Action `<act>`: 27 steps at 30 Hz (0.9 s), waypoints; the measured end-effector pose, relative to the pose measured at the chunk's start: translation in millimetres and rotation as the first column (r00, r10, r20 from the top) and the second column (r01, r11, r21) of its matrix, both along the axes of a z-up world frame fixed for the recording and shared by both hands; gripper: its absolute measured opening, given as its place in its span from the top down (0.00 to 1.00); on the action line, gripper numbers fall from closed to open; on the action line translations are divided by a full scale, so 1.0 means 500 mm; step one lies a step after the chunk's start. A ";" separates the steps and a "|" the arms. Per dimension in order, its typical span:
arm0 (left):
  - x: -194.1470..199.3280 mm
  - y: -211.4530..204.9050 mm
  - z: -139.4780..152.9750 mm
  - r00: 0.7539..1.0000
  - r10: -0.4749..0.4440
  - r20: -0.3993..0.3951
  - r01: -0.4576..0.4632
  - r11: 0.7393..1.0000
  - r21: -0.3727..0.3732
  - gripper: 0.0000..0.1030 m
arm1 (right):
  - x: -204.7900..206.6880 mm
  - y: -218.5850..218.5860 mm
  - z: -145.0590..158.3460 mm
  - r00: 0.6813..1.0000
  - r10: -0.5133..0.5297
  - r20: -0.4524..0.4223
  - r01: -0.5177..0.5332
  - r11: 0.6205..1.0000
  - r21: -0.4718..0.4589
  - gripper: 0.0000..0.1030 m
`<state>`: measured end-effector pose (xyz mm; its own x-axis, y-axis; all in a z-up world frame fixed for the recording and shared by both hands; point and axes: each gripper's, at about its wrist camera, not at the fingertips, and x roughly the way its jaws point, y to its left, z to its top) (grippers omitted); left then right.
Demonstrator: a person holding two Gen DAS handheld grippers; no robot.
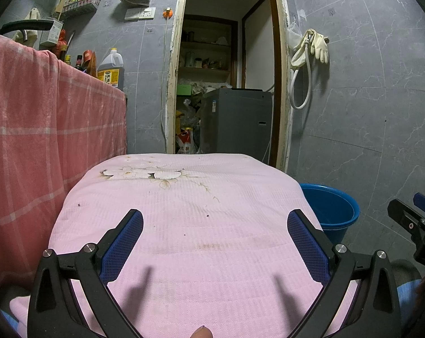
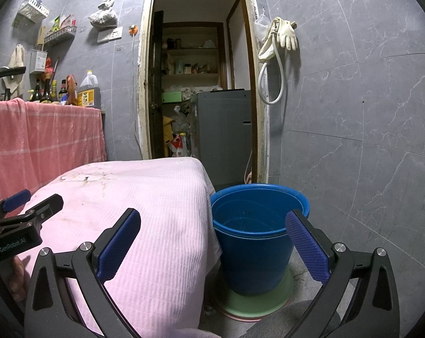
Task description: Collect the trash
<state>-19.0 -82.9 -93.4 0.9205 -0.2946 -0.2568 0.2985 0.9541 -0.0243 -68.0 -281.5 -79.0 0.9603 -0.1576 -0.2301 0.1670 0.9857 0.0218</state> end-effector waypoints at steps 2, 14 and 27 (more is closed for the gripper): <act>-0.001 -0.002 0.001 1.000 0.002 0.001 -0.002 1.000 0.002 0.03 | 0.000 0.001 0.000 1.000 0.001 0.000 -0.001 1.000 0.000 0.00; 0.000 -0.006 0.001 1.000 0.004 0.001 -0.004 1.000 0.005 0.03 | 0.000 0.003 0.000 1.000 0.001 0.000 -0.001 1.000 0.000 0.00; -0.007 -0.019 -0.001 0.999 0.032 0.001 -0.032 0.999 -0.005 0.03 | 0.000 0.004 0.001 1.000 0.001 -0.001 -0.001 1.000 0.000 0.00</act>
<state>-22.5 -92.5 -93.9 0.9298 -0.2664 -0.2542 0.2680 0.9630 -0.0290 -67.8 -279.7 -78.6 0.9603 -0.1569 -0.2307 0.1662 0.9859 0.0213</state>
